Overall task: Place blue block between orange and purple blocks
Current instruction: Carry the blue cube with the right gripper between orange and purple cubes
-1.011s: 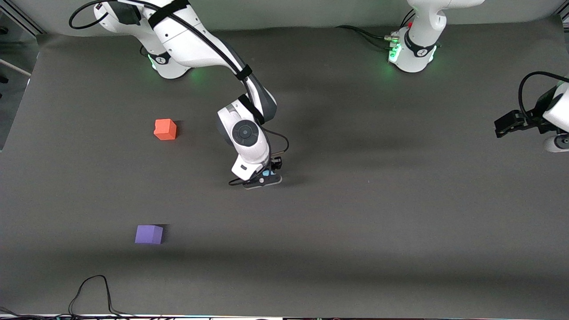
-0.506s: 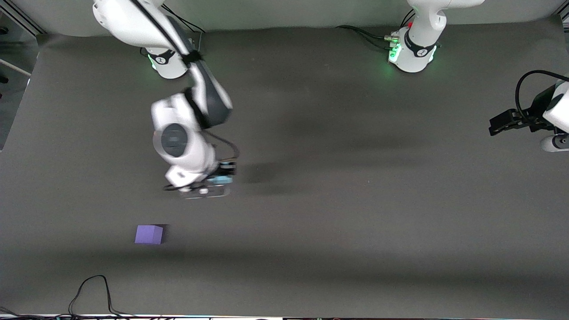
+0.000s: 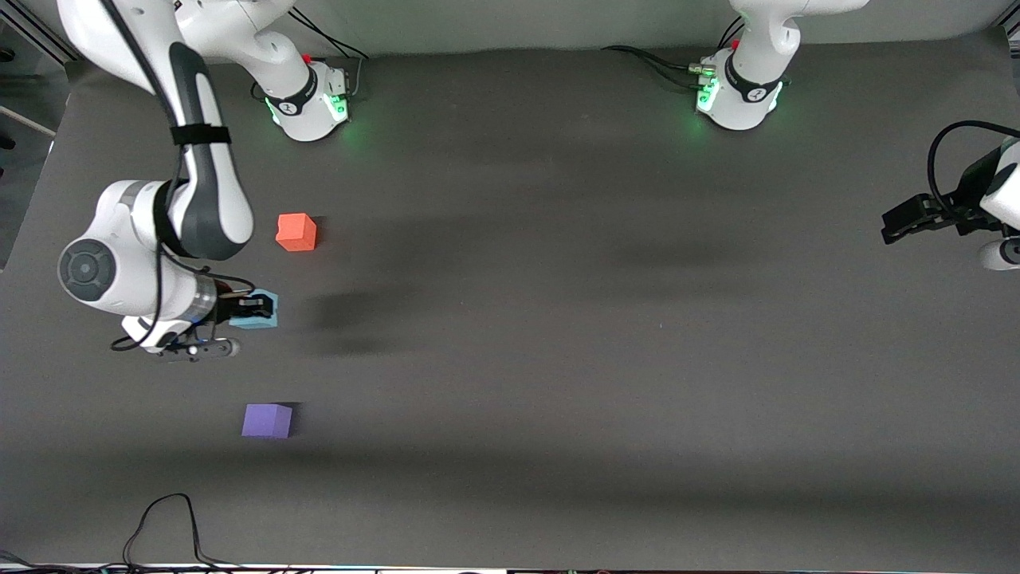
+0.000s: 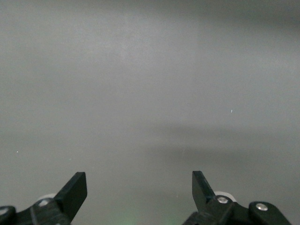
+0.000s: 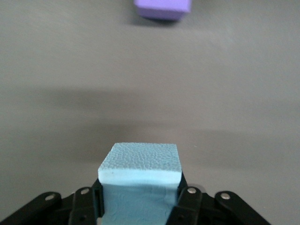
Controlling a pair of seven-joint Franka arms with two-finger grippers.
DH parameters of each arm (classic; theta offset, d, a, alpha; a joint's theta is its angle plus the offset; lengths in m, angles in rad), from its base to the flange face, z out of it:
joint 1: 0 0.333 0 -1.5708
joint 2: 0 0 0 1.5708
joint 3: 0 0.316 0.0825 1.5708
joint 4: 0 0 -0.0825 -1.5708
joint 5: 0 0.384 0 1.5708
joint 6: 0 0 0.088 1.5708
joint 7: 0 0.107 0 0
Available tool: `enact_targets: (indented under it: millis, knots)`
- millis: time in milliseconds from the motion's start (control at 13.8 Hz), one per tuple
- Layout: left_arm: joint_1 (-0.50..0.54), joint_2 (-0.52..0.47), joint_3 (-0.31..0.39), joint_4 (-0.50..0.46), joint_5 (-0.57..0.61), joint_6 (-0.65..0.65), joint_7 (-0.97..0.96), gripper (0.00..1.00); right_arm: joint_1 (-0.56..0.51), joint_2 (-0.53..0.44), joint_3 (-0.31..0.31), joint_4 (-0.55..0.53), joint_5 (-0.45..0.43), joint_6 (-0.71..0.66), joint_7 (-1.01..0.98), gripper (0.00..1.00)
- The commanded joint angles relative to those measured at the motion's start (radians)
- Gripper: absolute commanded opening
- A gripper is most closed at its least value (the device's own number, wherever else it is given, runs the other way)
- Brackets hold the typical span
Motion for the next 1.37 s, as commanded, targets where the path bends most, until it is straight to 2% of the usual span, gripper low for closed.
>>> enact_targets:
  millis: [0,144,289,433,794,939,1011,1083,1156,1300]
  knots:
    - [-0.012,0.041,0.003,0.045,0.018,-0.02,-0.028,1.0,0.024,0.086,-0.003,-0.045,0.053,0.141,-0.016,0.36]
    - [-0.012,0.053,0.003,0.049,0.02,-0.017,-0.011,1.0,0.042,0.112,0.008,-0.12,0.114,0.262,-0.03,0.36]
    - [-0.011,0.052,0.001,0.043,0.02,-0.029,-0.01,1.0,0.051,0.142,0.032,-0.137,0.119,0.319,-0.033,0.36]
    - [-0.015,0.052,-0.002,0.035,0.022,-0.029,-0.01,1.0,0.045,0.16,0.034,-0.137,0.122,0.344,-0.056,0.37]
    - [-0.023,0.053,-0.012,0.031,0.022,-0.038,-0.01,1.0,0.048,0.208,0.034,-0.137,0.293,0.354,-0.188,0.37]
    - [-0.023,0.056,-0.012,0.034,0.022,-0.037,-0.01,1.0,0.05,0.217,0.034,-0.137,0.301,0.354,-0.2,0.38]
    - [-0.024,0.056,-0.014,0.034,0.023,-0.037,-0.008,1.0,0.048,0.217,0.034,-0.137,0.303,0.356,-0.2,0.43]
    - [-0.024,0.056,-0.012,0.034,0.023,-0.037,-0.008,1.0,0.047,0.217,0.034,-0.136,0.304,0.354,-0.199,0.76]
    - [-0.023,0.056,-0.012,0.034,0.023,-0.037,-0.008,1.0,0.044,0.217,0.034,-0.136,0.306,0.354,-0.191,1.0]
    - [-0.023,0.056,-0.012,0.034,0.023,-0.034,-0.008,1.0,0.045,0.202,0.031,-0.136,0.306,0.344,-0.191,1.0]
